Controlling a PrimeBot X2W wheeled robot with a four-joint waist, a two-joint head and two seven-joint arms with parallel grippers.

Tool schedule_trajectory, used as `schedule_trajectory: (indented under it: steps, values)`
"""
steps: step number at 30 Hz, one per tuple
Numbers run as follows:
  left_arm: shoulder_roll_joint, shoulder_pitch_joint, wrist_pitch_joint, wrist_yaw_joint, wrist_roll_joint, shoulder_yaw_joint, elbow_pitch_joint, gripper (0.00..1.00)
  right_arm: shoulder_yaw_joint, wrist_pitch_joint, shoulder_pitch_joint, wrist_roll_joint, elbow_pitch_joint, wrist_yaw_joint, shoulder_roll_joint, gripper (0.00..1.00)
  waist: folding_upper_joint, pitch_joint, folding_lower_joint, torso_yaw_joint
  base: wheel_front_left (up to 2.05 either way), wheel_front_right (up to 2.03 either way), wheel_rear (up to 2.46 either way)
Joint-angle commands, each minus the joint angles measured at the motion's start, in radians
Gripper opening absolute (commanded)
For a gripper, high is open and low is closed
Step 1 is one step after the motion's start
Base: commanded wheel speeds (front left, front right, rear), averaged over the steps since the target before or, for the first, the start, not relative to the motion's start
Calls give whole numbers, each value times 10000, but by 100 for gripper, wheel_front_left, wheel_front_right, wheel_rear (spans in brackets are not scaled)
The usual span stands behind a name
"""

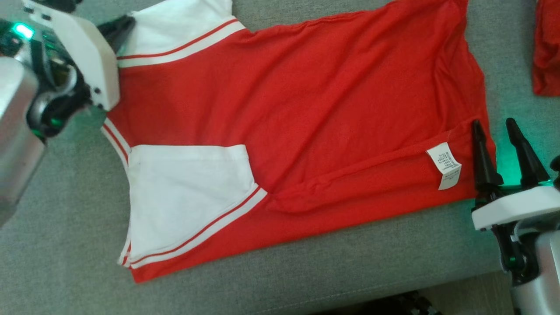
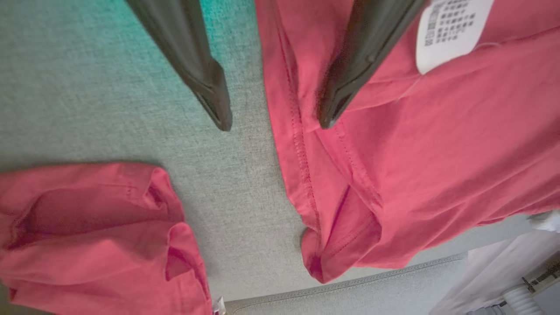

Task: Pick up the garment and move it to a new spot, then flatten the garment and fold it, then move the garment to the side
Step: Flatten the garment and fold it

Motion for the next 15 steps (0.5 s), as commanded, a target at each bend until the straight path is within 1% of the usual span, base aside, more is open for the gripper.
schedule_trajectory:
  steps: [1,4,7,11,13,15]
  values:
    - [529,-164,-160,-52,-114,207,-331,0,63,-89,-72,-90,-244,-7,-156,100,0,-42,0,19,0,0,0]
    - [825,-74,-724,-53,-496,24,-979,0,-54,-140,-68,-126,-174,-7,-112,100,0,-179,0,90,0,0,0]
    - [1191,27,-1428,-54,-617,-201,-1801,0,-153,-143,-4,-171,-123,-7,-54,100,0,-339,0,196,0,0,0]
    - [1725,250,-2291,-54,-319,-529,-2914,0,-208,-120,105,-199,-89,-7,30,100,0,-533,0,315,0,0,0]
    - [1907,495,-2506,-54,-194,-738,-3498,0,-220,-116,154,-211,-98,-7,74,100,0,-596,0,352,0,0,0]
    - [2045,851,-2505,-54,-124,-1034,-4078,0,-242,-118,210,-212,-110,-7,96,100,0,-643,0,382,0,0,0]
